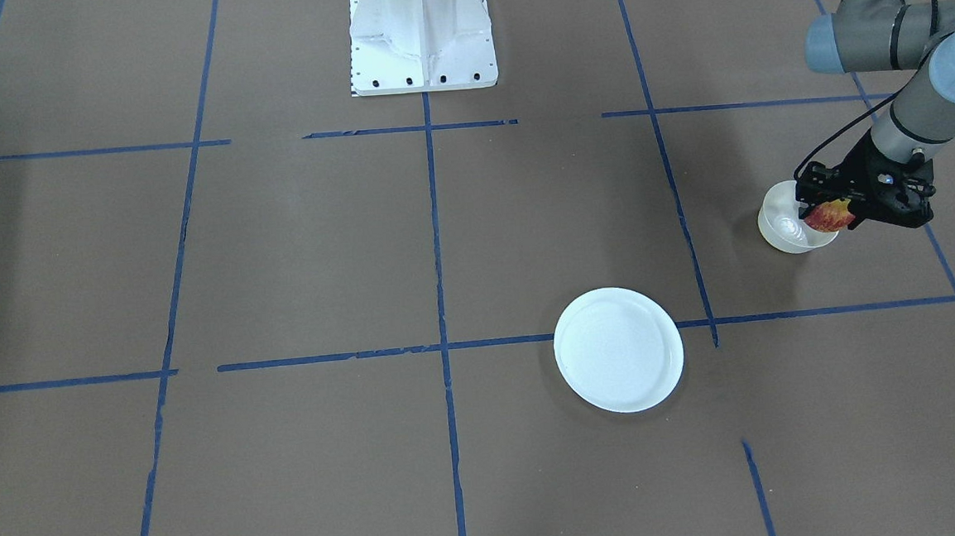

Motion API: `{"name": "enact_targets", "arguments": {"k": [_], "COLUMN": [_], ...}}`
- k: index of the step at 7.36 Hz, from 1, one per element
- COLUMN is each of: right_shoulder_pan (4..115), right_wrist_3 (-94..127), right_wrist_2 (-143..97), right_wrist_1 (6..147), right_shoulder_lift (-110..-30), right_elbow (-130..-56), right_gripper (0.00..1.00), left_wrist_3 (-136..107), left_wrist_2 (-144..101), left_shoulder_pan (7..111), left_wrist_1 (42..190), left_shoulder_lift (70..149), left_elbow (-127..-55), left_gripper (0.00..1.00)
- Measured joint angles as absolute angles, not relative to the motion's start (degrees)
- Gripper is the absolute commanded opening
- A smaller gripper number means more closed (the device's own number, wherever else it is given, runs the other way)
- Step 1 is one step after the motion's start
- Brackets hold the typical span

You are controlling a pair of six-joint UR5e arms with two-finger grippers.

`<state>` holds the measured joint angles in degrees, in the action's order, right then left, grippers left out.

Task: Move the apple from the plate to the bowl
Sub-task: 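Lift the apple with the left gripper and carry it over the white bowl, then lower the apple into the bowl and open the left gripper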

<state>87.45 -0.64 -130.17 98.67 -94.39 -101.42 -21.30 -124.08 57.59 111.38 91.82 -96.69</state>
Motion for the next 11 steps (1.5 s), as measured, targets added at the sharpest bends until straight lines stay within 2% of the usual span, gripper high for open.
{"name": "enact_targets", "arguments": {"k": [11], "right_shoulder_pan": [87.5], "right_wrist_3": [-0.6], "right_wrist_2": [-130.2], "right_wrist_1": [98.7], "right_shoulder_lift": [-94.4], "right_elbow": [-101.4], "right_gripper": [1.0], "left_wrist_3": [-24.2], "left_wrist_2": [-130.7], "left_shoulder_pan": [55.9], "left_wrist_1": [111.7], "left_shoulder_lift": [91.9], "left_elbow": [-94.6], "left_gripper": [0.0]}}
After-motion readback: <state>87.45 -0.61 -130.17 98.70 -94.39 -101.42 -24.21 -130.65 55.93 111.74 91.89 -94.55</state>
